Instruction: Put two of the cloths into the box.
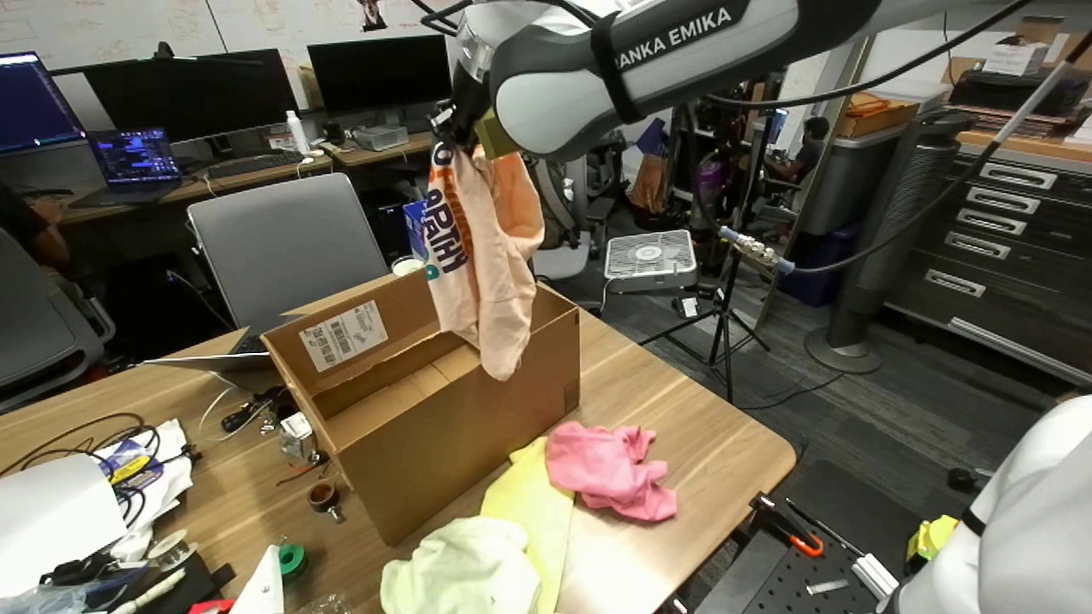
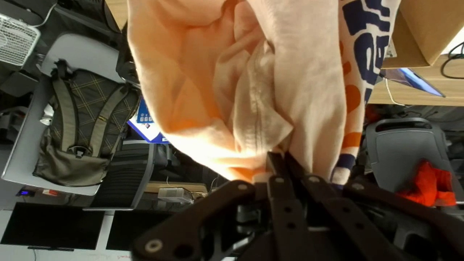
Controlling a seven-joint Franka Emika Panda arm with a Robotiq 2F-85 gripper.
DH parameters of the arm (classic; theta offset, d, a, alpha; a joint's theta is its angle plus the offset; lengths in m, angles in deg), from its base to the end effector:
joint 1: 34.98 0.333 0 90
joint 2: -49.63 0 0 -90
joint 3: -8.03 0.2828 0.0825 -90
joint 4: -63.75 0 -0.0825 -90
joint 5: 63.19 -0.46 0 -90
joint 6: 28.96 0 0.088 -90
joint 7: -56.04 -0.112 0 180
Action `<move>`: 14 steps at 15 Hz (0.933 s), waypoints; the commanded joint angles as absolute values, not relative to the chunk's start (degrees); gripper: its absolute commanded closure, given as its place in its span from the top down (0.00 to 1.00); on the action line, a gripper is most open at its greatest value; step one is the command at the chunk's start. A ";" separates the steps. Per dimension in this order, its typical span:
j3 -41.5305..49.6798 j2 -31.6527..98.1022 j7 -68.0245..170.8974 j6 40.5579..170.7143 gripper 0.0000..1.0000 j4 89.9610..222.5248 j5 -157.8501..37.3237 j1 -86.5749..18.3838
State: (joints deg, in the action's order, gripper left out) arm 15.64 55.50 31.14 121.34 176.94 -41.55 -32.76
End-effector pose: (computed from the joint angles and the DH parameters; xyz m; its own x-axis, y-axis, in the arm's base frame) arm 0.6460 0.1222 0.5405 0.6993 0.0282 0.7143 -0.0316 -0.9970 0.0703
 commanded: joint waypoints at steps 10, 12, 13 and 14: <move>16.54 44.65 22.03 109.38 0.01 158.05 -31.05 -31.19; 15.40 40.98 21.55 106.01 0.01 154.38 -30.29 -30.17; 14.73 39.45 21.55 104.85 0.01 152.98 -30.38 -29.56; 14.06 37.69 21.84 103.67 0.01 151.07 -30.76 -28.93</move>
